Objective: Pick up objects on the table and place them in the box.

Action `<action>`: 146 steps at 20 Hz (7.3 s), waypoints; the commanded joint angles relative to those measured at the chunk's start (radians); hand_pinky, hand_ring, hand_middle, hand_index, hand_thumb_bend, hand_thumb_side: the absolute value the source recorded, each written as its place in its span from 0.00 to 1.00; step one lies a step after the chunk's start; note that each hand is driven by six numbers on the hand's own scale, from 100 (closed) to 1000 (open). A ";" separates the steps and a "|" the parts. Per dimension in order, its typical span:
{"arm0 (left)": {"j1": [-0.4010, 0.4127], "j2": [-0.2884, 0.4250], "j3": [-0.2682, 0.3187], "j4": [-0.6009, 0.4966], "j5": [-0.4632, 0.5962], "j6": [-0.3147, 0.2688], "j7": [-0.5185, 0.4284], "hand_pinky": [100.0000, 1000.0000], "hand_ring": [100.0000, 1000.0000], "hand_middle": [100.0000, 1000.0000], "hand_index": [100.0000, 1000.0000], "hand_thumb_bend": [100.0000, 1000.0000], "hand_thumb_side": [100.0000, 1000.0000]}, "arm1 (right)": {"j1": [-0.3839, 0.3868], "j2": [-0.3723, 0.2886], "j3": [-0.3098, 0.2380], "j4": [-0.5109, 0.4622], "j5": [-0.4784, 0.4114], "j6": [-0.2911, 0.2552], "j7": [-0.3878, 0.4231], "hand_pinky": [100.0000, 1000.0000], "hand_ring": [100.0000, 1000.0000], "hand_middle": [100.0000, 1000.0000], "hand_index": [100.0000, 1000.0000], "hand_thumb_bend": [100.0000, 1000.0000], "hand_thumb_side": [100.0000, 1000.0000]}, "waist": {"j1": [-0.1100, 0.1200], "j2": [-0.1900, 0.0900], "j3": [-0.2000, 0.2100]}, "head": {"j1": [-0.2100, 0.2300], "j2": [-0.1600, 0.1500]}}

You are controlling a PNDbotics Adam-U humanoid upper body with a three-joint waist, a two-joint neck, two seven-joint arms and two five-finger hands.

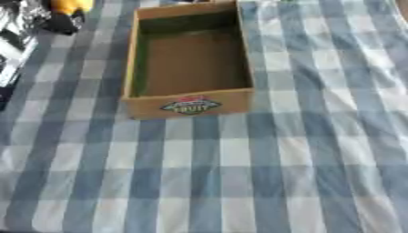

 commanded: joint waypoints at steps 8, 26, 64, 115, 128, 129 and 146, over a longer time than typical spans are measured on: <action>-0.053 -0.214 -0.052 -0.232 -0.085 -0.036 -0.103 0.65 0.52 0.45 0.58 0.00 0.01 | -0.028 -0.001 0.001 -0.016 -0.022 -0.007 0.007 0.78 0.84 0.61 0.80 0.06 0.38 | -0.021 -0.032 -0.013 | 0.041 -0.004; 0.012 -0.439 -0.067 -0.028 -0.240 0.005 -0.098 0.71 0.67 0.61 0.78 0.11 0.00 | -0.027 0.015 -0.005 -0.016 -0.025 -0.006 0.003 0.78 0.84 0.61 0.80 0.06 0.38 | -0.023 -0.027 -0.008 | 0.036 -0.013; -0.015 0.164 0.256 0.174 0.003 0.173 0.116 0.89 0.88 0.81 0.90 0.49 0.41 | -0.034 -0.020 -0.018 -0.016 0.006 -0.006 -0.014 0.79 0.84 0.60 0.80 0.05 0.40 | 0.036 0.041 -0.091 | 0.064 -0.082; 0.019 0.247 0.362 0.390 0.236 0.273 0.368 0.73 0.63 0.51 0.66 0.13 0.14 | -0.090 -0.004 0.000 -0.016 0.005 0.011 0.024 0.79 0.85 0.59 0.79 0.02 0.45 | 0.099 0.211 -0.202 | 0.185 -0.230; 0.015 0.231 0.271 0.177 0.220 0.196 0.366 0.71 0.58 0.43 0.54 0.00 0.00 | -0.075 0.002 0.000 -0.016 -0.006 0.019 0.023 0.79 0.84 0.59 0.80 0.02 0.43 | 0.075 0.155 -0.150 | 0.156 -0.169; 0.015 0.227 0.253 0.134 0.203 0.187 0.347 0.72 0.59 0.43 0.54 0.00 0.00 | -0.072 0.002 -0.001 -0.016 -0.007 0.019 0.022 0.79 0.84 0.59 0.80 0.02 0.43 | 0.071 0.146 -0.141 | 0.147 -0.160; 0.102 -0.080 -0.048 -0.656 -0.021 0.077 -0.060 0.71 0.57 0.43 0.55 0.00 0.00 | -0.037 0.013 -0.018 -0.016 -0.025 0.019 -0.007 0.79 0.84 0.60 0.80 0.04 0.40 | 0.005 0.007 -0.018 | 0.012 -0.049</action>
